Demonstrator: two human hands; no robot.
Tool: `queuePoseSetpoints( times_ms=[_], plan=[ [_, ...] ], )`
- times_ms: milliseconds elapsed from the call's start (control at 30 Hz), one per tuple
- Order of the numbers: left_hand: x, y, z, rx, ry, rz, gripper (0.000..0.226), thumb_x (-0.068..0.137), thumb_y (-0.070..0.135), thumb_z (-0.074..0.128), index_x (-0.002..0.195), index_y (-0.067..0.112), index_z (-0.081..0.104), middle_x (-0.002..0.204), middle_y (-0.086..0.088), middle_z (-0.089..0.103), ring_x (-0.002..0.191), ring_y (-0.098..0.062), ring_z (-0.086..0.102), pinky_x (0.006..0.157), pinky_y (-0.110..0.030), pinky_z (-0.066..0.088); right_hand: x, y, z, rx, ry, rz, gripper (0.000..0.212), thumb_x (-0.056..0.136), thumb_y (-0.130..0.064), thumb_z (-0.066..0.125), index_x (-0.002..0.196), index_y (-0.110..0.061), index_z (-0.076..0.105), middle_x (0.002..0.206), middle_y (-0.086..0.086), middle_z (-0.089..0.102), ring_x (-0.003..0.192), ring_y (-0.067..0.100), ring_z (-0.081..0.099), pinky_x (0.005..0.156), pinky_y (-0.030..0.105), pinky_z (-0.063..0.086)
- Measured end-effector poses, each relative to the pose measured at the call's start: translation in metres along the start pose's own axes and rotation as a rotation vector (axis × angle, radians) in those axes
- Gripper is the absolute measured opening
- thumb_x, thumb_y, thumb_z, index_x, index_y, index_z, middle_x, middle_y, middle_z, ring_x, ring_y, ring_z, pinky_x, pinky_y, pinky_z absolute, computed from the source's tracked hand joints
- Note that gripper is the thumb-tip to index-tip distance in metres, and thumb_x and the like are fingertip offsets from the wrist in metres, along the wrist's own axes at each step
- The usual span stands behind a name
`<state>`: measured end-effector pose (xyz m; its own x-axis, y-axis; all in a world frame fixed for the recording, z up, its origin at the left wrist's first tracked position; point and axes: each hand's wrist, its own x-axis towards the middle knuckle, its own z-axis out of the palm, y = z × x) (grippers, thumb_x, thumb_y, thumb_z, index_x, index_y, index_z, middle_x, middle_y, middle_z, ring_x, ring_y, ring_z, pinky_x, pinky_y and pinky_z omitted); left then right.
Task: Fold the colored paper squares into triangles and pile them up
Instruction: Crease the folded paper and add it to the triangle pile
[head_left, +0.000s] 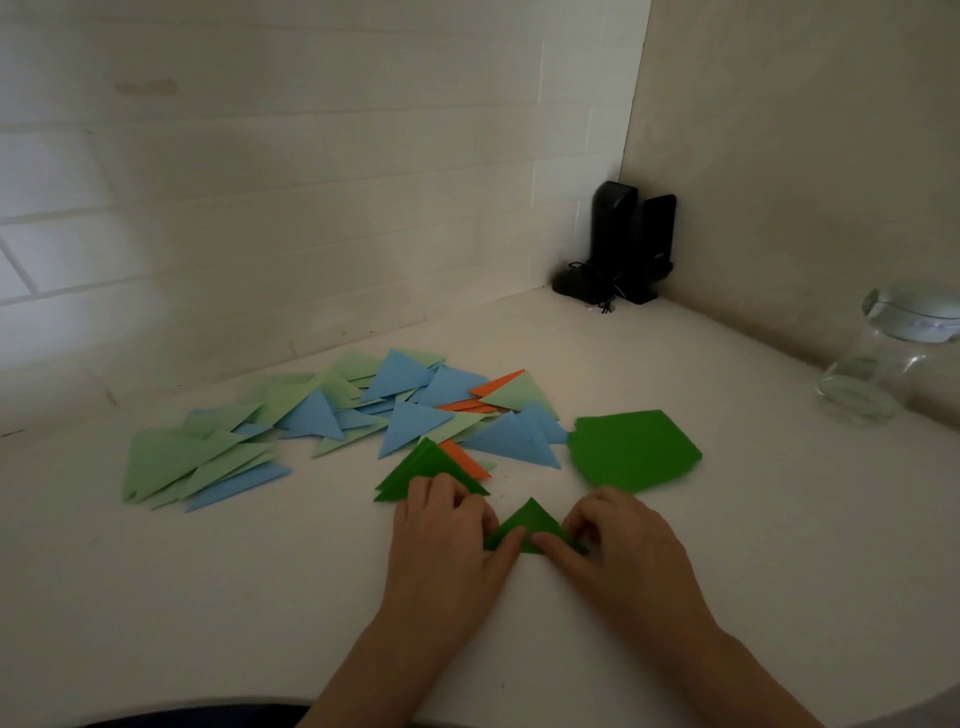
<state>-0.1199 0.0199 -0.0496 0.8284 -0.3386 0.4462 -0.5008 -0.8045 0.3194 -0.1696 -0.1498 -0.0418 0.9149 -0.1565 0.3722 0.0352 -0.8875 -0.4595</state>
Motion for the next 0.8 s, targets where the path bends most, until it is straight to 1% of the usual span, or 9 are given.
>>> queuePoseSetpoints(
  times_ms=[100, 167, 300, 367, 467, 567, 633, 733, 800],
  plan=[
    [0.001, -0.004, -0.002, -0.055, 0.004, 0.010, 0.022, 0.073, 0.046, 0.071, 0.071, 0.026, 0.062, 0.082, 0.011, 0.044, 0.085, -0.012, 0.040, 0.073, -0.025, 0.037, 0.003, 0.001, -0.004, 0.108, -0.050, 0.032, 0.034, 0.067, -0.046, 0.077, 0.064, -0.031, 0.046, 0.067, -0.014, 0.048, 0.064, 0.002, 0.046, 0.058, 0.015, 0.032],
    [0.001, -0.006, -0.004, -0.097, 0.005, 0.009, 0.020, 0.072, 0.041, 0.075, 0.071, 0.025, 0.063, 0.082, 0.010, 0.048, 0.085, -0.012, 0.042, 0.073, -0.025, 0.037, 0.004, 0.001, -0.008, 0.208, -0.072, 0.074, 0.032, 0.066, -0.036, 0.081, 0.068, -0.028, 0.050, 0.067, -0.013, 0.051, 0.064, 0.003, 0.048, 0.057, 0.012, 0.035],
    [0.000, -0.011, -0.012, -0.168, -0.063, 0.009, 0.013, 0.079, 0.034, 0.071, 0.080, 0.024, 0.062, 0.090, 0.010, 0.051, 0.090, -0.009, 0.040, 0.076, -0.018, 0.032, 0.005, 0.004, -0.015, 0.309, -0.127, 0.131, 0.024, 0.069, -0.024, 0.081, 0.070, -0.023, 0.057, 0.069, -0.009, 0.057, 0.072, 0.002, 0.051, 0.060, 0.009, 0.039],
    [0.000, -0.012, -0.015, -0.193, -0.094, 0.019, 0.009, 0.082, 0.030, 0.069, 0.083, 0.024, 0.062, 0.092, 0.011, 0.051, 0.092, -0.008, 0.041, 0.077, -0.015, 0.033, 0.003, 0.007, -0.016, 0.316, -0.144, 0.129, 0.022, 0.070, -0.021, 0.080, 0.071, -0.022, 0.058, 0.070, -0.008, 0.058, 0.073, 0.003, 0.052, 0.061, 0.009, 0.039],
    [-0.001, -0.013, -0.019, -0.228, -0.130, 0.006, 0.005, 0.085, 0.022, 0.066, 0.089, 0.023, 0.063, 0.096, 0.011, 0.052, 0.095, -0.008, 0.042, 0.080, -0.010, 0.032, 0.002, 0.007, -0.019, 0.353, -0.158, 0.126, 0.019, 0.072, -0.014, 0.078, 0.071, -0.021, 0.060, 0.069, -0.008, 0.058, 0.070, 0.000, 0.052, 0.061, 0.009, 0.039],
    [-0.004, -0.006, -0.019, -0.193, -0.087, 0.006, 0.013, 0.087, 0.014, 0.063, 0.098, 0.018, 0.068, 0.101, 0.006, 0.055, 0.096, -0.008, 0.043, 0.075, -0.010, 0.033, 0.001, 0.006, -0.021, 0.374, -0.158, 0.128, 0.019, 0.072, -0.010, 0.077, 0.071, -0.020, 0.061, 0.068, -0.008, 0.057, 0.065, -0.003, 0.050, 0.060, 0.009, 0.038],
    [-0.008, 0.006, -0.017, -0.136, -0.071, 0.002, 0.016, 0.089, 0.017, 0.061, 0.103, 0.016, 0.067, 0.105, 0.002, 0.056, 0.096, -0.011, 0.045, 0.074, -0.015, 0.034, 0.000, 0.006, -0.020, 0.373, -0.148, 0.130, 0.021, 0.072, -0.010, 0.076, 0.069, -0.022, 0.059, 0.069, -0.008, 0.058, 0.067, 0.000, 0.051, 0.061, 0.009, 0.039],
    [-0.008, 0.028, -0.013, -0.046, -0.064, -0.023, 0.028, 0.085, 0.032, 0.066, 0.107, 0.014, 0.064, 0.107, -0.004, 0.054, 0.097, -0.019, 0.047, 0.079, -0.030, 0.044, -0.001, 0.006, -0.017, 0.366, -0.132, 0.102, 0.026, 0.072, -0.009, 0.076, 0.068, -0.025, 0.056, 0.071, -0.009, 0.058, 0.070, 0.006, 0.053, 0.063, 0.010, 0.039],
    [-0.005, 0.040, -0.011, -0.032, -0.109, -0.079, 0.039, 0.085, 0.041, 0.063, 0.115, 0.017, 0.058, 0.115, -0.004, 0.049, 0.102, -0.019, 0.044, 0.084, -0.030, 0.043, -0.001, 0.007, -0.016, 0.366, -0.123, 0.094, 0.024, 0.072, -0.009, 0.076, 0.070, -0.023, 0.057, 0.071, -0.010, 0.057, 0.068, 0.006, 0.053, 0.063, 0.010, 0.039]
  ],
)
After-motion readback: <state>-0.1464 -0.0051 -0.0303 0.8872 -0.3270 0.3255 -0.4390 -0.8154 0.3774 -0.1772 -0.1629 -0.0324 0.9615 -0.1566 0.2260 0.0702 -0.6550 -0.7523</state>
